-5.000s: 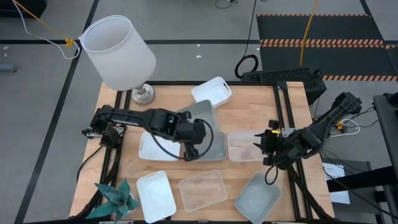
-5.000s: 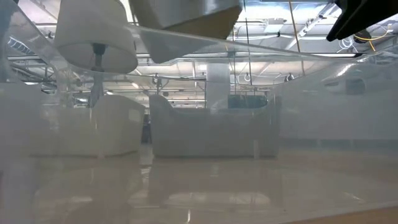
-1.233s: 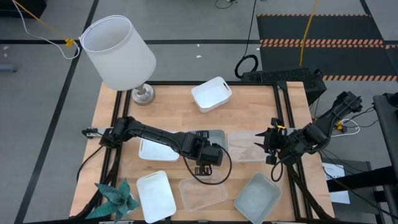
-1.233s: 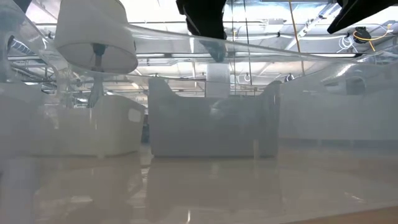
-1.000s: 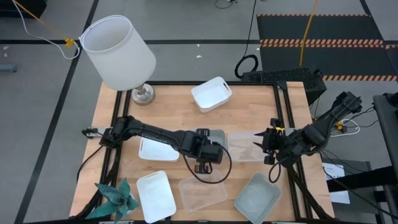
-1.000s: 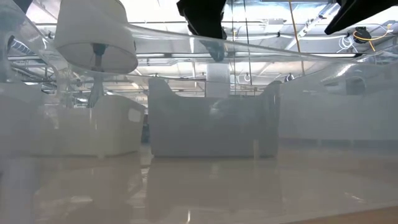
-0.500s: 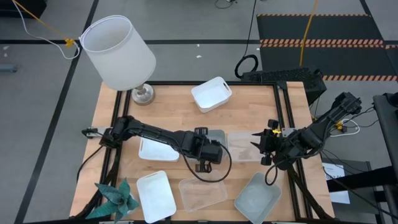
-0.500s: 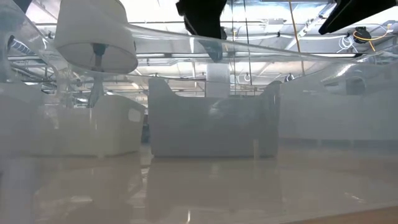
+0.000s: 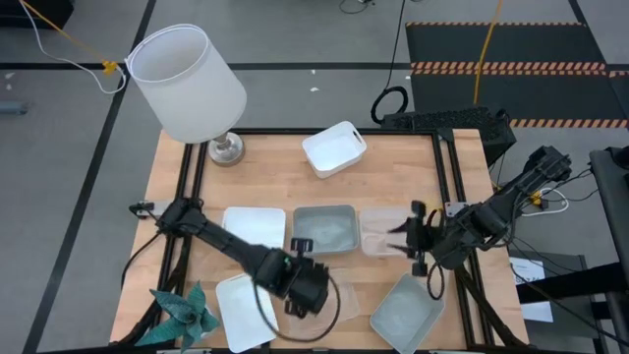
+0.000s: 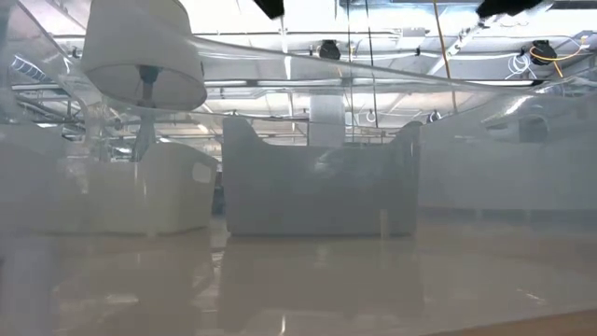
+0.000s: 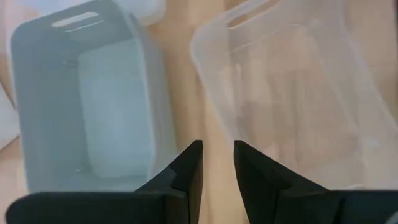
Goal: Stack baskets by color
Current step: Stack the bottom gray bin on the top stacked gray bins
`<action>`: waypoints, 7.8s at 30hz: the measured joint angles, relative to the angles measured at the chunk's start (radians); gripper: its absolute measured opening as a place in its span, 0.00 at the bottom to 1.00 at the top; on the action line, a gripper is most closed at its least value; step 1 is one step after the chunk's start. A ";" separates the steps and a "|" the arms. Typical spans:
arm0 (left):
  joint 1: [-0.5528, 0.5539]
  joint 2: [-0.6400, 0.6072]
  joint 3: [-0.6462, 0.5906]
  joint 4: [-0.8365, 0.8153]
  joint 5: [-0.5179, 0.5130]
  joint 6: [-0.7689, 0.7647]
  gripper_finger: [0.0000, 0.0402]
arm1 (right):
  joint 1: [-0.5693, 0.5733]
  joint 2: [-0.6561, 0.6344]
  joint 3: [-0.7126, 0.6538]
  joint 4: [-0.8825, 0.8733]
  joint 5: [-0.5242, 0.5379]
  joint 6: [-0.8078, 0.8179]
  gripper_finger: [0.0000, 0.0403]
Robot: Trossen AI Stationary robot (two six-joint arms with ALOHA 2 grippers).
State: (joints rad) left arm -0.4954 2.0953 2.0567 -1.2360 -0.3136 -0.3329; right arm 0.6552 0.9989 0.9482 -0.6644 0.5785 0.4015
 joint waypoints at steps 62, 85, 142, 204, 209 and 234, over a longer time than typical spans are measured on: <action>-0.113 0.001 -0.001 0.383 -0.177 0.092 0.23 | 0.459 0.669 0.376 -0.043 -0.555 0.260 0.01; -0.109 0.010 -0.001 0.666 -0.053 0.601 0.49 | 0.459 0.433 0.378 0.046 -0.516 -0.372 0.00; -0.041 0.092 0.000 0.736 0.247 0.935 0.16 | 0.286 0.449 0.378 -0.014 -0.550 -1.249 0.02; -0.086 -0.012 0.000 0.396 -0.142 0.546 0.00 | 0.328 0.252 0.377 -0.116 -0.014 0.048 0.77; -0.088 -0.022 0.000 0.334 -0.204 0.486 0.01 | 0.370 0.284 0.377 -0.148 0.104 0.163 0.77; -0.025 -0.083 0.000 0.180 -0.342 0.137 0.01 | 0.389 0.409 0.377 -0.086 0.034 0.250 0.70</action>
State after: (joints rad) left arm -0.5205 2.0121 2.0571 -1.0559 -0.6552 -0.1961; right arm 1.0447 1.4075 1.3254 -0.7508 0.6128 0.6512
